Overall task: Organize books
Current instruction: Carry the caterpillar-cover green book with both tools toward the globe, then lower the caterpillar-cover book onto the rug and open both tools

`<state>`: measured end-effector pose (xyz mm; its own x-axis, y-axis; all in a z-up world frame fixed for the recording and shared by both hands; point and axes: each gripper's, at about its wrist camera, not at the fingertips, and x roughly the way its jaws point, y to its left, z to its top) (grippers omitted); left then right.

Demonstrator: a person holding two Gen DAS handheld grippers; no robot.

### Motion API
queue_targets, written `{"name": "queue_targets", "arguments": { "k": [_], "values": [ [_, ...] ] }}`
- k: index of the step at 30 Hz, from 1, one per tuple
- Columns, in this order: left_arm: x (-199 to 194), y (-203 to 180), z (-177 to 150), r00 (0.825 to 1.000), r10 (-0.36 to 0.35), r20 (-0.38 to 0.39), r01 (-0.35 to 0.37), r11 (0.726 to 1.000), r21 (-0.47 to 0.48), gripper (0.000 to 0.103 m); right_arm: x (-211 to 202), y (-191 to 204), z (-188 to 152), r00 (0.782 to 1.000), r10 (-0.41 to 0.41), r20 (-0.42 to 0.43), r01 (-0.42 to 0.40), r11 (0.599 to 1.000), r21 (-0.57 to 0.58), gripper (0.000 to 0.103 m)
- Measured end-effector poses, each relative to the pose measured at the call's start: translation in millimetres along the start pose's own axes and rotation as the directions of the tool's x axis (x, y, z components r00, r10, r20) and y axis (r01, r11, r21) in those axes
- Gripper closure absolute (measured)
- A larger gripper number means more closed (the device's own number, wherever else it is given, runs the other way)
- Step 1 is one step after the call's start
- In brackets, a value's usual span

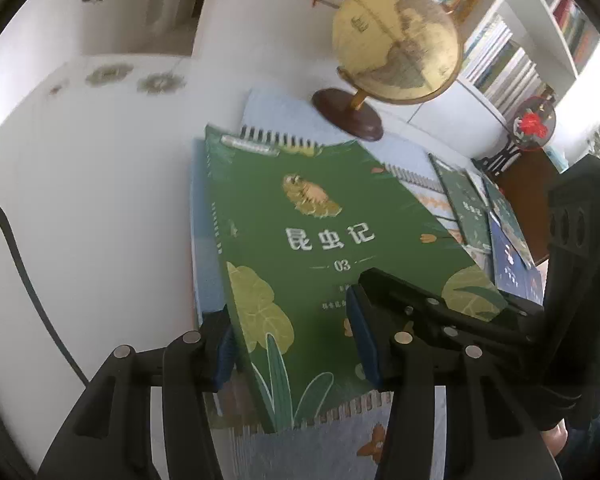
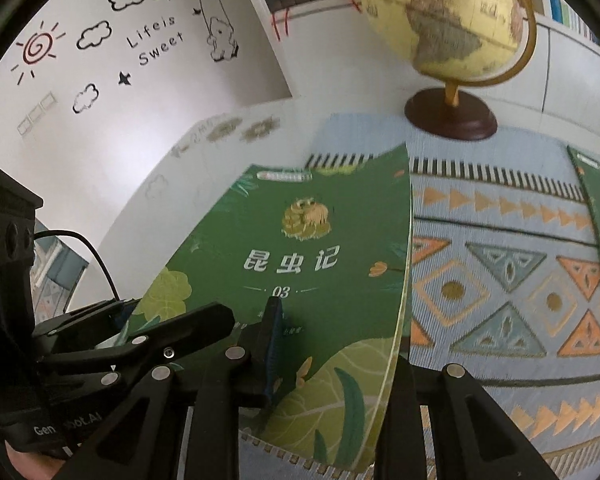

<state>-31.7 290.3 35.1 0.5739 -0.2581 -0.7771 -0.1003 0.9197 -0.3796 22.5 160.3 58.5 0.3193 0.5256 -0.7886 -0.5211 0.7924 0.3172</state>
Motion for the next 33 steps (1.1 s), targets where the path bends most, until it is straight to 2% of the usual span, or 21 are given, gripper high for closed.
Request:
{"name": "queue_targets", "arguments": {
  "k": [3, 5, 7, 11, 13, 20, 23, 26, 29, 31, 33],
  "values": [
    [5, 1, -7, 0.999, 0.034, -0.022, -0.033, 0.999, 0.013, 0.057, 7, -2, -3, 1.0, -0.011, -0.021, 0.012, 1.0, 0.004, 0.075],
    [4, 3, -11, 0.998, 0.048, -0.029, -0.047, 0.999, 0.011, 0.055, 12, -3, -4, 0.999, -0.013, -0.041, 0.013, 1.0, 0.003, 0.07],
    [1, 7, -15, 0.998, 0.06, -0.034, -0.06, 0.998, -0.015, 0.055, 20, -7, -7, 0.996, 0.01, -0.085, -0.008, 1.0, 0.03, 0.067],
    [-12, 12, -24, 0.996, 0.091, -0.02, -0.092, 0.994, -0.053, 0.054, 15, -14, -13, 0.994, 0.047, -0.097, -0.04, 0.996, 0.075, 0.058],
    [-23, 11, -30, 0.995, 0.095, -0.006, -0.095, 0.992, -0.08, 0.05, 10, -12, -20, 0.992, 0.059, -0.114, -0.052, 0.997, 0.061, 0.053],
    [-52, -16, -52, 0.992, 0.12, 0.026, -0.117, 0.989, -0.09, 0.047, -27, -21, -69, 0.989, 0.049, -0.139, -0.044, 0.998, 0.04, 0.053],
    [-60, -38, -66, 0.993, 0.109, 0.036, -0.105, 0.99, -0.099, 0.047, -49, -32, -90, 0.99, 0.04, -0.135, -0.033, 0.998, 0.05, 0.053],
    [-65, -69, -81, 0.994, 0.102, 0.039, -0.099, 0.992, -0.078, 0.047, -89, -47, -109, 0.995, 0.021, -0.093, -0.016, 0.999, 0.052, 0.053],
    [-68, -117, -96, 0.997, 0.072, 0.041, -0.071, 0.997, -0.015, 0.046, -132, -69, -132, 0.999, -0.011, -0.051, 0.014, 0.998, 0.066, 0.053],
    [-72, -149, -104, 0.997, 0.053, 0.053, -0.055, 0.998, 0.028, 0.036, -157, -80, -144, 0.999, -0.032, -0.026, 0.034, 0.996, 0.086, 0.053],
    [-79, -187, -112, 0.996, 0.032, 0.082, -0.04, 0.995, 0.09, 0.036, -182, -92, -156, 0.998, -0.066, 0.007, 0.065, 0.993, 0.097, 0.053]
  ]
}}
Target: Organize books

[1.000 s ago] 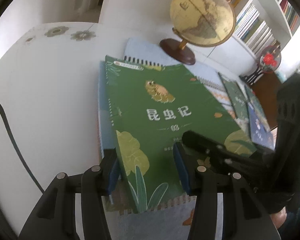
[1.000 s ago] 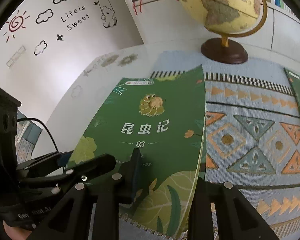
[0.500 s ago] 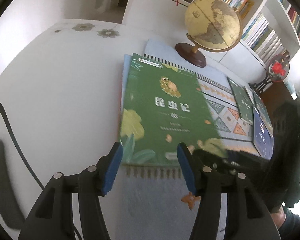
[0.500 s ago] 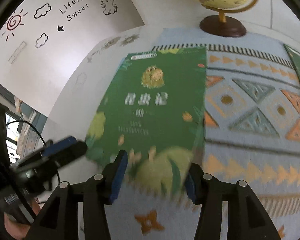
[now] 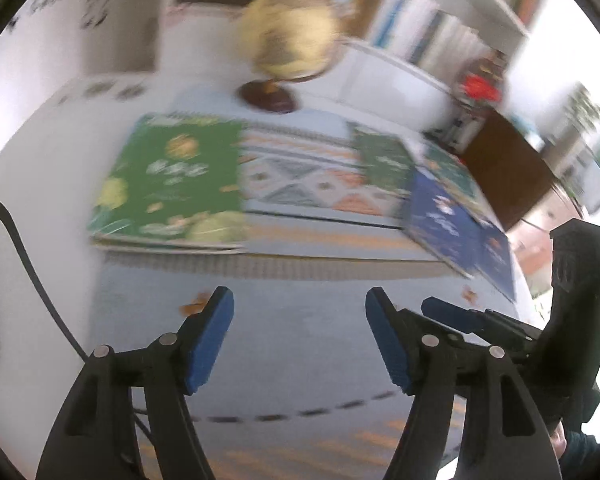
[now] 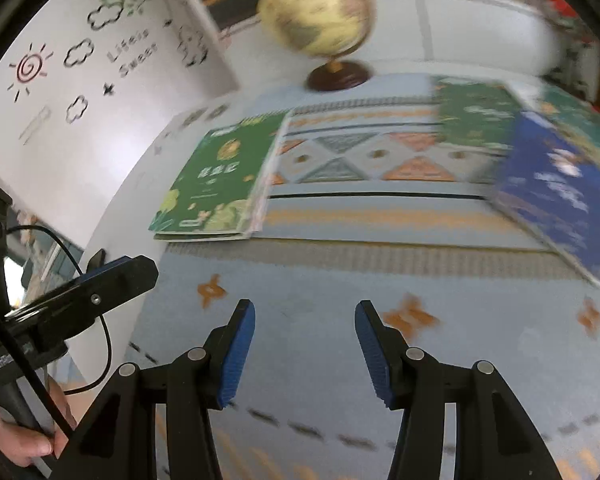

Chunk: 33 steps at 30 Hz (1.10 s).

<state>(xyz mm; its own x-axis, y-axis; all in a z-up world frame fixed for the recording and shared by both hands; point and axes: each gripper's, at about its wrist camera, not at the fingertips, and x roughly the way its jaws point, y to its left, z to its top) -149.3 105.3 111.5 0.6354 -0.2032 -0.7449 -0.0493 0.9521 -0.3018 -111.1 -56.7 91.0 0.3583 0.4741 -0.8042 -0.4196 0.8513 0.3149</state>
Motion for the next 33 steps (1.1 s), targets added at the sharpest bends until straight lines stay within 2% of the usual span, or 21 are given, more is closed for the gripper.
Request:
{"name": "queue_targets", "arguments": {
  "k": [2, 4, 6, 10, 13, 18, 23, 25, 30, 33],
  "values": [
    [-7, -29, -2, 1.0, -0.022, 0.021, 0.022, 0.999, 0.035, 0.033, -30, -15, -11, 0.998, -0.037, 0.041, 0.037, 0.999, 0.003, 0.052],
    [-17, -63, -6, 0.997, -0.056, 0.048, 0.053, 0.997, 0.06, 0.018, -63, -30, -25, 0.994, -0.075, 0.084, 0.075, 0.997, 0.008, 0.048],
    [-28, -95, -12, 0.992, -0.094, 0.085, 0.086, 0.992, 0.088, 0.015, -97, -45, -39, 0.985, -0.119, 0.126, 0.117, 0.993, 0.023, 0.044],
    [-39, -144, -21, 0.984, -0.128, 0.123, 0.11, 0.983, 0.145, 0.009, -150, -73, -64, 0.962, -0.192, 0.192, 0.183, 0.981, 0.062, 0.028],
    [-35, -172, -25, 0.984, -0.151, 0.099, 0.132, 0.976, 0.171, 0.005, -175, -97, -77, 0.944, -0.245, 0.22, 0.222, 0.967, 0.124, 0.023],
    [-13, -200, -17, 0.981, -0.184, 0.067, 0.168, 0.966, 0.199, 0.005, -189, -142, -88, 0.944, -0.268, 0.191, 0.211, 0.938, 0.274, 0.023],
    [35, -212, 6, 0.972, -0.234, 0.037, 0.225, 0.961, 0.162, 0.005, -189, -182, -87, 0.92, -0.344, 0.19, 0.265, 0.9, 0.346, 0.023],
    [50, -215, 16, 0.973, -0.227, 0.034, 0.219, 0.961, 0.169, 0.005, -182, -198, -73, 0.91, -0.374, 0.177, 0.297, 0.889, 0.349, 0.023],
    [88, -219, 57, 0.974, -0.228, -0.016, 0.227, 0.956, 0.184, 0.005, -153, -240, -14, 0.923, -0.375, 0.091, 0.319, 0.874, 0.367, 0.023],
    [114, -223, 91, 0.954, -0.294, -0.054, 0.299, 0.935, 0.188, 0.005, -141, -264, 12, 0.929, -0.366, 0.063, 0.312, 0.861, 0.403, 0.023]
  ]
}}
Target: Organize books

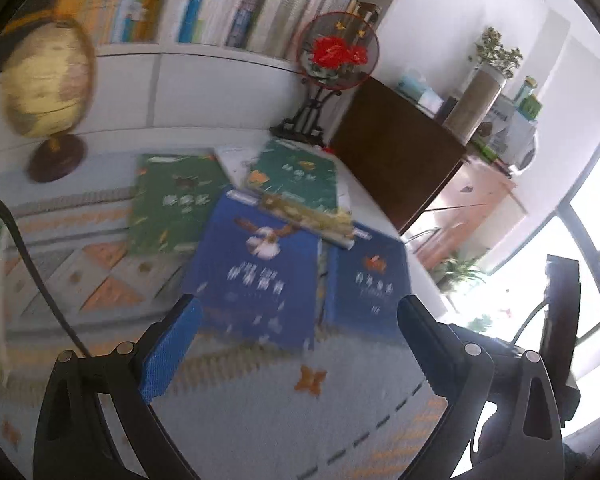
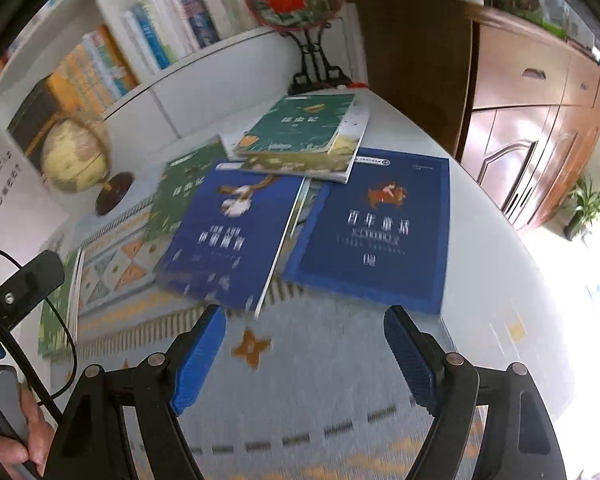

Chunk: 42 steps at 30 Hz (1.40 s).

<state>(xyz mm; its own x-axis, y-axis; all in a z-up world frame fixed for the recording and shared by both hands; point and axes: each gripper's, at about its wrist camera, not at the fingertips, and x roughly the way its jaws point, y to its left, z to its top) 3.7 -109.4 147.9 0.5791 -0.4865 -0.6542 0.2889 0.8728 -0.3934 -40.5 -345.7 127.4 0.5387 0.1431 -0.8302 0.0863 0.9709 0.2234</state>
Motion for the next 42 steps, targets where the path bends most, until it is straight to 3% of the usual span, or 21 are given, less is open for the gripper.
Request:
{"name": "queue_targets", "arguments": {
  "k": [4, 7, 11, 14, 16, 17, 21, 25, 32, 42],
  "values": [
    [35, 1, 41, 0.999, 0.044, -0.004, -0.043, 0.997, 0.062, 0.005, 16, -11, 34, 1.0, 0.009, 0.025, -0.01, 0.999, 0.046, 0.023],
    [68, 2, 69, 0.999, 0.02, -0.033, -0.017, 0.997, 0.079, 0.005, 24, -18, 64, 0.997, 0.033, 0.067, -0.037, 0.997, 0.073, 0.023],
    [123, 16, 98, 0.993, -0.007, -0.116, 0.01, 1.0, 0.027, 0.006, 49, -28, 109, 0.989, 0.098, 0.111, -0.111, 0.987, 0.115, 0.023],
    [151, 28, 111, 0.992, -0.031, -0.123, 0.026, 0.999, -0.04, 0.006, 78, -38, 133, 0.981, 0.162, 0.106, -0.179, 0.966, 0.184, 0.023],
    [176, 37, 122, 0.989, -0.024, -0.144, 0.016, 0.998, -0.06, 0.006, 102, -39, 150, 0.98, 0.178, 0.091, -0.194, 0.96, 0.203, 0.024],
    [187, 42, 126, 0.988, -0.026, -0.153, 0.015, 0.997, -0.076, 0.006, 111, -40, 157, 0.979, 0.183, 0.093, -0.198, 0.959, 0.201, 0.03],
    [234, 55, 139, 0.985, 0.045, -0.168, -0.06, 0.994, -0.087, 0.006, 145, -38, 182, 0.979, 0.182, 0.089, -0.195, 0.966, 0.171, 0.035],
    [261, 55, 144, 0.978, 0.118, -0.17, -0.129, 0.99, -0.053, 0.006, 173, -43, 197, 0.988, 0.142, 0.062, -0.15, 0.975, 0.164, 0.035],
    [290, 65, 150, 0.972, 0.145, -0.184, -0.161, 0.984, -0.075, 0.006, 206, -50, 212, 0.993, 0.117, 0.035, -0.121, 0.983, 0.138, 0.035],
    [309, 59, 151, 0.966, 0.162, -0.201, -0.171, 0.985, -0.027, 0.006, 231, -49, 224, 0.994, 0.111, 0.0, -0.11, 0.988, 0.106, 0.035]
  ]
}}
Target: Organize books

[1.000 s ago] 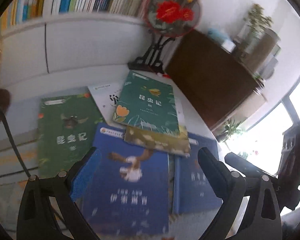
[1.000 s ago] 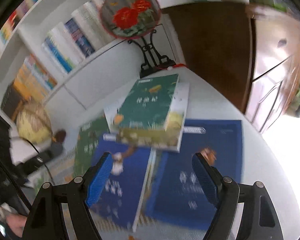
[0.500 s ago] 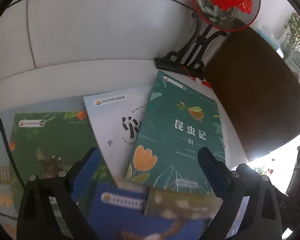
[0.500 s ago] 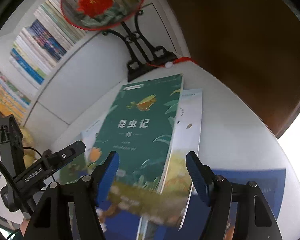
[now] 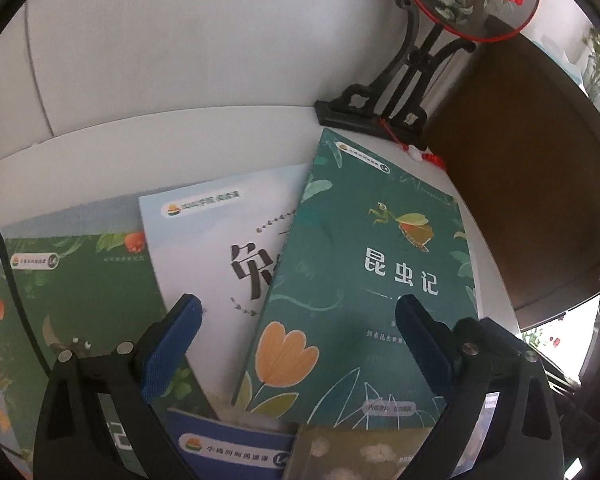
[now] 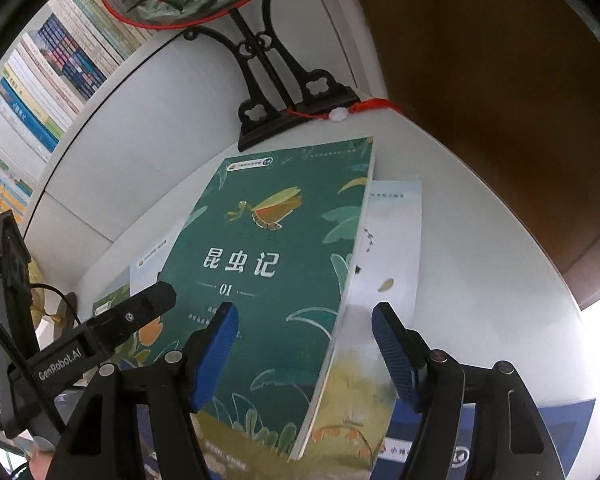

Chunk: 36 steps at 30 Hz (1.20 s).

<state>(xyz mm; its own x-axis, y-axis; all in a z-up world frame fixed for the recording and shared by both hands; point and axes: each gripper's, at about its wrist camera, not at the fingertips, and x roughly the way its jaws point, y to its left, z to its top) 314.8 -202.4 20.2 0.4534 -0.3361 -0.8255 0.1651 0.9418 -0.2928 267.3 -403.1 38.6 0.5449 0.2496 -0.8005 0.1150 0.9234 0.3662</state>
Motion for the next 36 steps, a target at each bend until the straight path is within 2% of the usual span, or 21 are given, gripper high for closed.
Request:
{"name": "queue_targets", "arguments": {
  "k": [4, 6, 9, 12, 14, 17, 27, 33, 36],
  "values": [
    [2, 1, 3, 1.0, -0.014, 0.001, 0.014, 1.0, -0.014, 0.008, 6, 7, 4, 1.0, 0.022, -0.01, -0.023, 0.999, -0.041, 0.037],
    [1, 5, 4, 0.998, -0.064, -0.009, 0.064, 0.997, -0.035, 0.008, 6, 6, 4, 0.999, 0.05, -0.017, -0.051, 0.998, -0.039, 0.037],
    [-4, 9, -3, 0.992, -0.126, -0.029, 0.124, 0.991, -0.057, 0.008, 5, 3, 2, 0.99, 0.136, -0.042, -0.137, 0.99, -0.03, 0.036],
    [-14, 8, -16, 0.988, -0.153, -0.032, 0.152, 0.988, -0.041, 0.008, 3, 9, -4, 0.993, 0.108, -0.055, -0.112, 0.989, -0.091, 0.036],
    [-22, 6, -30, 0.988, -0.148, -0.047, 0.147, 0.989, -0.02, 0.008, 0, 15, -12, 0.994, 0.085, -0.074, -0.095, 0.985, -0.143, 0.036],
    [-42, 7, -52, 0.989, -0.145, -0.042, 0.145, 0.989, 0.0, 0.008, -5, 17, -23, 0.989, 0.1, -0.112, -0.117, 0.979, -0.165, 0.036],
    [-110, 39, -160, 0.978, -0.183, -0.104, 0.164, 0.972, -0.167, 0.008, -40, 46, -108, 0.962, 0.124, -0.245, -0.188, 0.946, -0.263, 0.033],
    [-124, 48, -188, 0.976, -0.195, -0.094, 0.174, 0.964, -0.2, 0.008, -56, 46, -151, 0.937, 0.145, -0.316, -0.22, 0.952, -0.213, 0.033],
    [-122, 46, -192, 0.975, -0.204, -0.089, 0.184, 0.963, -0.196, 0.008, -65, 45, -163, 0.946, 0.118, -0.301, -0.186, 0.96, -0.21, 0.033]
  ]
}}
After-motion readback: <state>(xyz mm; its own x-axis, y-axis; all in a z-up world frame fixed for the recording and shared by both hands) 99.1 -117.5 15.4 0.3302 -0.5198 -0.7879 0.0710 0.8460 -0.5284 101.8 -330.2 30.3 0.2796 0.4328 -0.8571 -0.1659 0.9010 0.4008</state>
